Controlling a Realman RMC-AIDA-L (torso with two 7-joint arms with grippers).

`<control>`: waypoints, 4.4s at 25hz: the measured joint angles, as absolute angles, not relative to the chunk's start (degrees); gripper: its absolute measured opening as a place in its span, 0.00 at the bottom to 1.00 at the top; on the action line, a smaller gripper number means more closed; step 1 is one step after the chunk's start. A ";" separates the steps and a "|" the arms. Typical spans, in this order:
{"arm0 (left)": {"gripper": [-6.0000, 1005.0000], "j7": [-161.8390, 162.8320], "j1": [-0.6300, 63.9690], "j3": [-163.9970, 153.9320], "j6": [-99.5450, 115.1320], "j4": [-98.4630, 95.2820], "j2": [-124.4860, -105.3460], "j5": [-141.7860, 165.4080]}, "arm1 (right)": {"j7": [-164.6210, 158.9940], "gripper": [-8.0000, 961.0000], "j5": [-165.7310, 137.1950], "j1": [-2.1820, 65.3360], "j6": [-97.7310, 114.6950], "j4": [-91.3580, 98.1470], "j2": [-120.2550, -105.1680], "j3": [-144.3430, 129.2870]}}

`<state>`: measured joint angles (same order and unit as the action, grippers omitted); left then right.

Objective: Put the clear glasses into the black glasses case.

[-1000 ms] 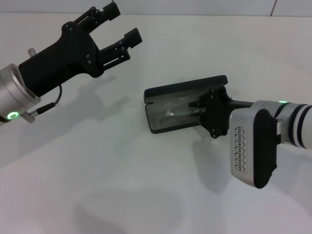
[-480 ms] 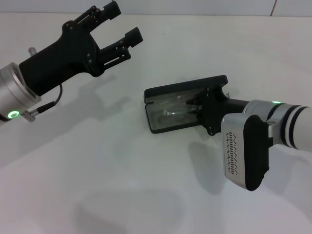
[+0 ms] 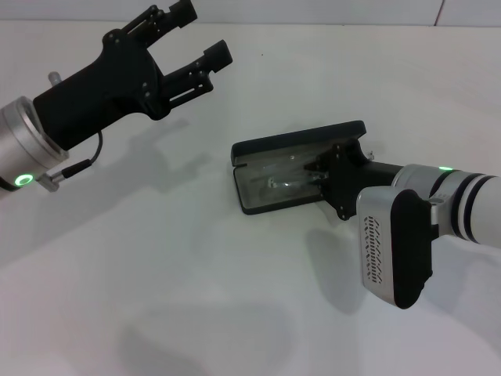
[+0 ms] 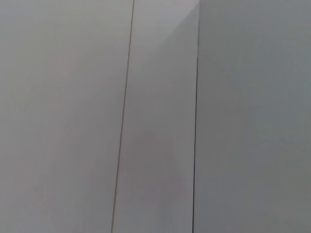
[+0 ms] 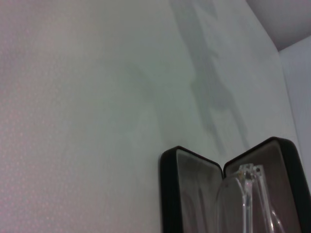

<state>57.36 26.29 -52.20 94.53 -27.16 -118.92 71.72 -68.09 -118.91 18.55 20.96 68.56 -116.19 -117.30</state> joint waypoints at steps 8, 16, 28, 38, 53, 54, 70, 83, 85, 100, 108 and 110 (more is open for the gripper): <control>0.86 57.55 26.74 -52.21 94.22 -27.16 -118.87 71.72 | -68.25 0.24 -118.81 18.55 18.50 68.45 -116.18 -118.60; 0.86 57.14 26.85 -52.20 94.13 -27.16 -118.86 71.72 | -68.30 0.24 -118.69 18.46 18.15 68.66 -116.18 -119.83; 0.86 57.55 26.82 -52.19 94.12 -27.16 -118.46 71.72 | -70.07 0.24 -118.07 17.14 27.56 72.24 -116.03 -116.96; 0.86 57.82 26.95 -52.33 93.08 -27.13 -118.23 71.76 | -71.21 0.25 -101.30 15.94 63.29 75.51 -115.69 -93.64; 0.86 65.64 33.20 -52.65 76.47 -27.08 -119.40 83.12 | -60.94 0.36 -77.08 17.19 93.43 40.18 -115.47 -47.36; 0.86 66.19 33.94 -52.76 75.37 -26.96 -119.48 84.03 | -60.72 0.37 -77.06 17.00 93.72 39.18 -115.54 -46.23; 0.87 70.64 41.64 -70.58 53.20 -22.10 -120.40 81.67 | -52.93 0.71 -72.14 17.17 94.82 30.47 -115.74 -45.50; 0.87 69.88 41.34 -78.67 53.09 -22.13 -120.58 81.53 | -52.82 0.73 -72.30 17.87 94.45 30.40 -115.62 -46.85; 0.87 69.59 41.12 -79.66 53.13 -22.13 -120.59 81.56 | -52.81 0.73 -72.31 17.96 94.39 30.41 -115.61 -46.85; 0.87 55.68 27.77 -79.43 86.34 -31.50 -117.25 69.93 | -60.30 0.73 -81.76 21.15 97.68 35.29 -113.41 -54.10; 0.87 50.76 21.00 -77.16 95.06 -32.78 -116.32 71.67 | -58.34 0.85 -92.09 24.58 103.38 36.96 -114.40 -54.26; 0.87 49.07 20.08 -77.16 95.09 -32.63 -116.29 73.15 | -56.92 0.88 -92.93 25.01 103.69 37.24 -115.00 -54.30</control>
<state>49.07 20.08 -77.16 95.09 -32.63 -116.29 73.15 -56.92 -92.93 25.01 103.69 37.24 -115.00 -54.30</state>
